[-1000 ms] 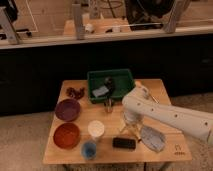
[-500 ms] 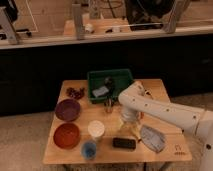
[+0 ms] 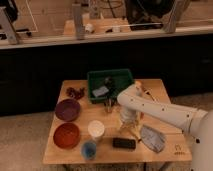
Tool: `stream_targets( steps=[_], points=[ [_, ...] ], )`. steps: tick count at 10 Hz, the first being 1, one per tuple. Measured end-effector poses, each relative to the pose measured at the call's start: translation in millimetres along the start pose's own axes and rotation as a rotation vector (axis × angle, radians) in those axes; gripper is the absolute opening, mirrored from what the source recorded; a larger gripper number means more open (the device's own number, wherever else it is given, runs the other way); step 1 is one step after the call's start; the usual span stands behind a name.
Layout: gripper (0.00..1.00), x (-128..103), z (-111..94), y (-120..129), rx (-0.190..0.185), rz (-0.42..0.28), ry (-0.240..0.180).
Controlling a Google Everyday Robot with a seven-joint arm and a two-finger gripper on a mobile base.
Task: Place banana in metal cup
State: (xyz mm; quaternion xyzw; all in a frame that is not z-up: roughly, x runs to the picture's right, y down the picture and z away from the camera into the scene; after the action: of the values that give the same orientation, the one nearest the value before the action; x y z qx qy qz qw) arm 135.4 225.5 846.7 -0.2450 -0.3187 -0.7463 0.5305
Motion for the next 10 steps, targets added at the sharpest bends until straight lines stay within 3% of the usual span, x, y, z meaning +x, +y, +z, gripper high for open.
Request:
stream_targets(
  steps=[2,10],
  points=[
    [0.77,2.4,-0.5,4.8,0.006,0.018,-0.006],
    [0.01,4.1,-3.0,7.7,0.017,0.033,-0.019]
  ],
)
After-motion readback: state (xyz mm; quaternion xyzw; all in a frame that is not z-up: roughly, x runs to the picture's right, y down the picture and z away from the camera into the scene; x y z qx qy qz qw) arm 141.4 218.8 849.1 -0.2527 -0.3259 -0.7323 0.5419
